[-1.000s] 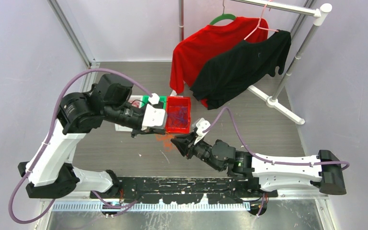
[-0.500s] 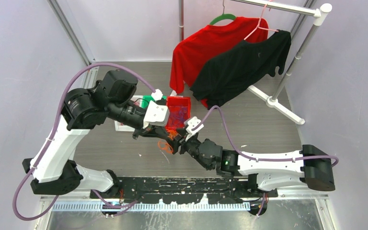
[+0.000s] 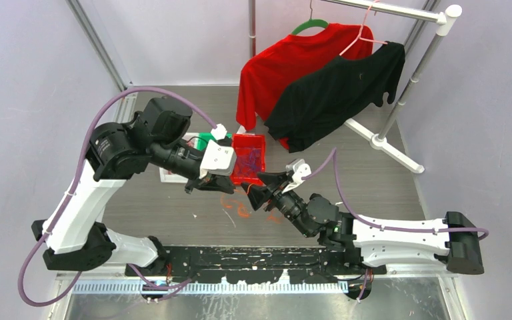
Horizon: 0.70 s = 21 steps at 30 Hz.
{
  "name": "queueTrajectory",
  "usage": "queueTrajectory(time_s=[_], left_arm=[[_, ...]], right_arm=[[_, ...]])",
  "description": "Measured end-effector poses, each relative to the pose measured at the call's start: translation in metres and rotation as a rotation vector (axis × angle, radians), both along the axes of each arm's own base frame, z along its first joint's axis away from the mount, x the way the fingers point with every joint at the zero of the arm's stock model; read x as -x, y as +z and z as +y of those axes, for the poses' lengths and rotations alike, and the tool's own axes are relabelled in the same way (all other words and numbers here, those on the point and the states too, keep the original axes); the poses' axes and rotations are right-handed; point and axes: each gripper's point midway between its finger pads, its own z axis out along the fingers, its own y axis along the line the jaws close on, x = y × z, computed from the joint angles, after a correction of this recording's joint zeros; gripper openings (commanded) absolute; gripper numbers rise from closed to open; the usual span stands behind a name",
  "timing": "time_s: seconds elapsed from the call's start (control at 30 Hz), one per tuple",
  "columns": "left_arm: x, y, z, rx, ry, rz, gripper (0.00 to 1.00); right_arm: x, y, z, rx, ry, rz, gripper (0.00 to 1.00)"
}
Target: Untangle the cables
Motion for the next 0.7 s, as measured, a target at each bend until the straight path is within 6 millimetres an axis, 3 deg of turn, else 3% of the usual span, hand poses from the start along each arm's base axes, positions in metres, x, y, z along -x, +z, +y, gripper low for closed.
queueTrajectory(time_s=[0.43,0.57,0.7], left_arm=[[0.001,0.021,-0.014,0.047,-0.01,0.053,0.0],[0.003,0.042,-0.016,0.1,-0.015,0.043,0.0],[0.006,0.062,-0.014,0.155,-0.014,0.017,0.0]], right_arm=[[-0.012,-0.05,0.043,0.192,-0.004,0.013,0.6],[-0.019,-0.069,0.046,0.237,-0.019,0.029,0.53],[-0.026,-0.089,0.037,0.242,-0.044,0.059,0.45]])
